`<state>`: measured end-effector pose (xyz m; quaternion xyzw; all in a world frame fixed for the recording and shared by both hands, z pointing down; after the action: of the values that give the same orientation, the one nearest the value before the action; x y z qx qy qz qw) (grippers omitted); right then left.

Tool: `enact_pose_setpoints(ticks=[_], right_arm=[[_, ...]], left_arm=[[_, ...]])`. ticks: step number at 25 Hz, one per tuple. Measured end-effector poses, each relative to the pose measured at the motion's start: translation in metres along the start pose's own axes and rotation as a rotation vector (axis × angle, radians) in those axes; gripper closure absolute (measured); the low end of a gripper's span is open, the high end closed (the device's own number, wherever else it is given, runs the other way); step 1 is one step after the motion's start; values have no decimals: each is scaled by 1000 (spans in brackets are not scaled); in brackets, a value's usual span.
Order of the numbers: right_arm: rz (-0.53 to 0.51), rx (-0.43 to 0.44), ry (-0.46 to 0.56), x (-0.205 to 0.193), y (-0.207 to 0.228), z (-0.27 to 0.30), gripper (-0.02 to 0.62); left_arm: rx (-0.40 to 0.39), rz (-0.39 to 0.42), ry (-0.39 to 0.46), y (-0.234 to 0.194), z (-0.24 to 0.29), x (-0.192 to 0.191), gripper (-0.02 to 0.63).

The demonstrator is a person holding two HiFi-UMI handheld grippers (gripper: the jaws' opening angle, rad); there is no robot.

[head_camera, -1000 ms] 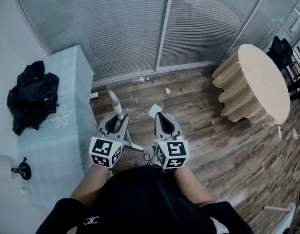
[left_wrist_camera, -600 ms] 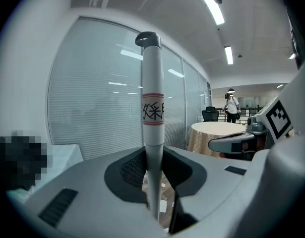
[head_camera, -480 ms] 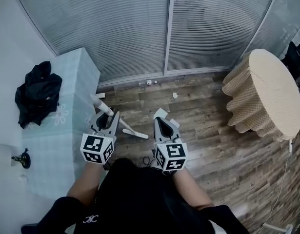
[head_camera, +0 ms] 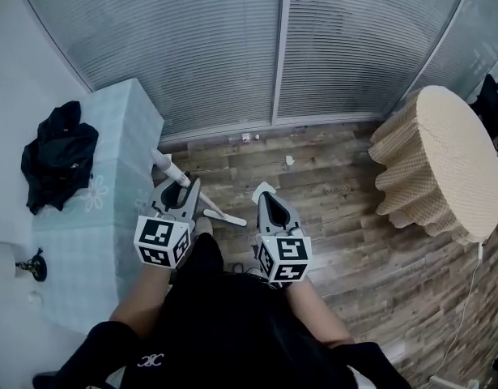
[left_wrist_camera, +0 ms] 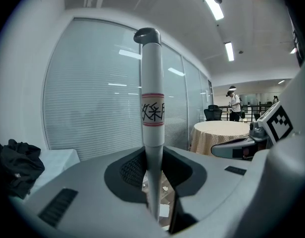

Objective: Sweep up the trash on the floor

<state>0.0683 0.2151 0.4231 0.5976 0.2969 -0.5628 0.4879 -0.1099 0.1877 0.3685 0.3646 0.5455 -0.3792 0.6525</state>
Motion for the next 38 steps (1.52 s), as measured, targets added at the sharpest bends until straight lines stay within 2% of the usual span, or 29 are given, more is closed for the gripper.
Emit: enact_pose_setpoints(ticks=[7, 14, 20, 28, 33, 38], right_arm=[[-53, -20, -25, 3, -3, 61, 581], [-81, -80, -87, 6, -14, 133, 581], [-57, -118, -145, -1, -33, 195, 581], [-58, -151, -185, -10, -70, 267, 581], [-83, -170, -240, -21, -72, 283, 581], [-15, -210, -244, -21, -54, 306, 581]], left_arm=[[-61, -38, -13, -36, 40, -16, 525], [-120, -72, -11, -99, 85, -23, 525], [-128, -81, -14, -161, 108, -33, 525], [-191, -26, 13, -236, 132, -36, 525], [-182, -25, 14, -266, 146, -42, 525], [-161, -39, -12, -287, 160, -53, 525]])
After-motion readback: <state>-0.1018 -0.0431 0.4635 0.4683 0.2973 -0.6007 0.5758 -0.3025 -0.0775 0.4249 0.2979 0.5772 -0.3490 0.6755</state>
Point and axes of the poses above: the fingertips, and each gripper's own axes: z forward along the fingers, y to its right, x out of its top, the point moved 3 cm from there along -z, backward along the fingers, and after that the axes turned 8 degrees about y, right-handed, at the moved point
